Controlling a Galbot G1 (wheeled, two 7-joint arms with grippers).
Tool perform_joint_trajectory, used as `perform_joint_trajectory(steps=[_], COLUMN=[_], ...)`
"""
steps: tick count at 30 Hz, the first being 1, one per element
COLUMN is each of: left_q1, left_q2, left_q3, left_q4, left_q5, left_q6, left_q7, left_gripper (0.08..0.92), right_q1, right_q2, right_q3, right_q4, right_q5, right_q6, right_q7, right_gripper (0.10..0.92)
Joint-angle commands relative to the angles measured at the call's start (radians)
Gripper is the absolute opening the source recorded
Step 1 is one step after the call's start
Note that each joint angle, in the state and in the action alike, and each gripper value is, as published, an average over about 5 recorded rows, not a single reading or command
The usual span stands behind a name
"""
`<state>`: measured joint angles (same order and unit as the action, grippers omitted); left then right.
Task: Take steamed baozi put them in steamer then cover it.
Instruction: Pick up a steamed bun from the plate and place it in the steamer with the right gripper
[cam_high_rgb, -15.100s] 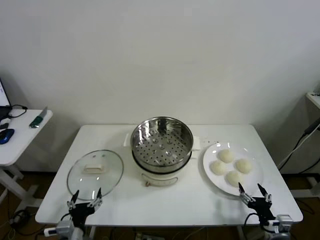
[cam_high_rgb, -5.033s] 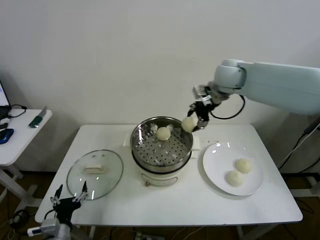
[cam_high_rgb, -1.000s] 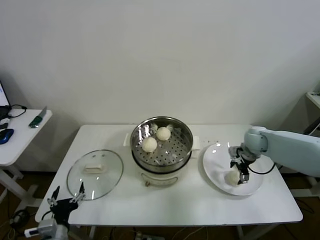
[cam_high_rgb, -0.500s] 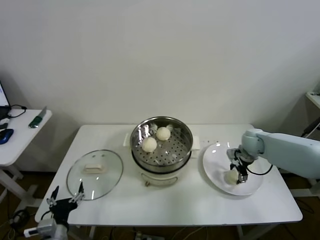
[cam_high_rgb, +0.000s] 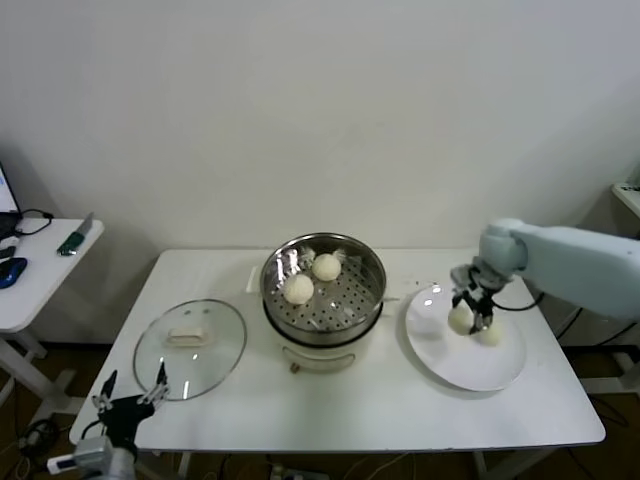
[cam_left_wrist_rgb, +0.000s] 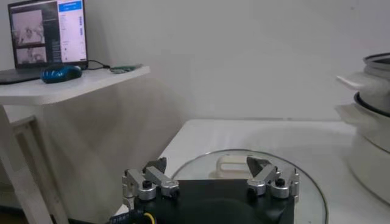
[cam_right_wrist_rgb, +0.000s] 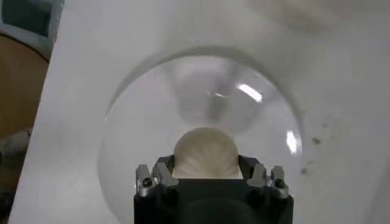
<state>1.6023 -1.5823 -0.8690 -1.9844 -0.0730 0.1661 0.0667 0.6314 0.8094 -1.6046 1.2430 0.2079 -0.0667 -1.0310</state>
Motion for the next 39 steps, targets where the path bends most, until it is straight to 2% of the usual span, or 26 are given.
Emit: perform_joint_trajectory(steps=[1, 9, 18, 29, 39], left_q1=[0.004, 0.013, 0.008, 0.011, 0.009], left_q2=[0.0, -0.003, -0.004, 0.002, 0.006], left_q3=[0.003, 0.002, -0.003, -0.017, -0.028], left_q4=[-0.009, -0.02, -0.017, -0.009, -0.007], left_q5=[0.003, 0.004, 0.002, -0.001, -0.005], left_q6=[0.0, -0.004, -0.005, -0.007, -0.004], left_q7=[0.0, -0.002, -0.002, -0.002, -0.001], left_gripper=[0.823, 0.823, 0.823, 0.823, 0.823], right_q1=[0.392, 0.477, 0.395, 0.234, 0.097], right_q2=[0.109, 0.245, 0.414, 0.505, 0.519], right_q3=[-0.073, 0.012, 0.047, 0.035, 0.025], right_q4=[0.044, 0.146, 0.272, 0.265, 0.157], right_q5=[0.043, 0.089, -0.013, -0.079, -0.166], right_q6=[0.228, 0.306, 0.377, 0.375, 0.339], right_q7=[-0.095, -0.098, -0.047, -0.007, 0.021], right_gripper=[0.696, 0.696, 0.696, 0.696, 0.696])
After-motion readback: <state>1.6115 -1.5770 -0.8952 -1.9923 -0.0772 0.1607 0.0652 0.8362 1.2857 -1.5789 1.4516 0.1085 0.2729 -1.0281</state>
